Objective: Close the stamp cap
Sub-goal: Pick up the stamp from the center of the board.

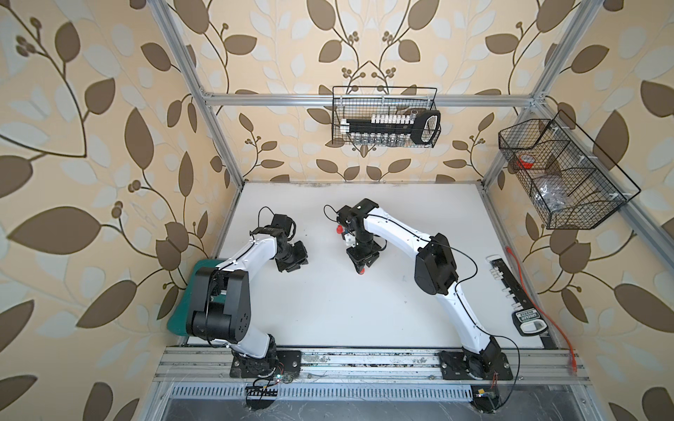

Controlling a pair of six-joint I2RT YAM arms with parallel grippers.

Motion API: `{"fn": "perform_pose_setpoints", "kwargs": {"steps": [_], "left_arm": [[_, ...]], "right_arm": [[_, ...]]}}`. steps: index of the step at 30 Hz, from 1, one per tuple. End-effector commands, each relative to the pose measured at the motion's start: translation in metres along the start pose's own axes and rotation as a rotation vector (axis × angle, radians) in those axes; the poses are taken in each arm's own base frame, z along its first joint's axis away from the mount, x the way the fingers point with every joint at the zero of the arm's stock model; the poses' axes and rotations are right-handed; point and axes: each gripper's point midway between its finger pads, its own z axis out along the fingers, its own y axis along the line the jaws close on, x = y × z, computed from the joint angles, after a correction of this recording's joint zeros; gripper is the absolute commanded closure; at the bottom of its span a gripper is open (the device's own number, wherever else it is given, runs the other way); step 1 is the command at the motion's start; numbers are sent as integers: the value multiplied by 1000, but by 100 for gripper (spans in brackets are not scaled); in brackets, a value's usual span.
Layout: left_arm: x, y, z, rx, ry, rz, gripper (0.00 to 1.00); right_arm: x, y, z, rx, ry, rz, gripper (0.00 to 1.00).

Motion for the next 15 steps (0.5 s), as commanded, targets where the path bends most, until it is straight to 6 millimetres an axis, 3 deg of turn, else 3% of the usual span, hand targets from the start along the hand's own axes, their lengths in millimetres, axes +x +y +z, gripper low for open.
{"fn": "perform_pose_setpoints", "kwargs": {"steps": [1, 8, 15], "left_arm": [[-8, -7, -12, 17, -32, 27, 66], [-8, -6, -11, 12, -27, 25, 67], [-8, -4, -8, 8, -22, 24, 67]], "right_arm": [[-16, -3, -4, 27, -55, 17, 60], [-26, -3, 4, 36, -59, 26, 59], [-23, -6, 10, 47, -37, 17, 60]]}}
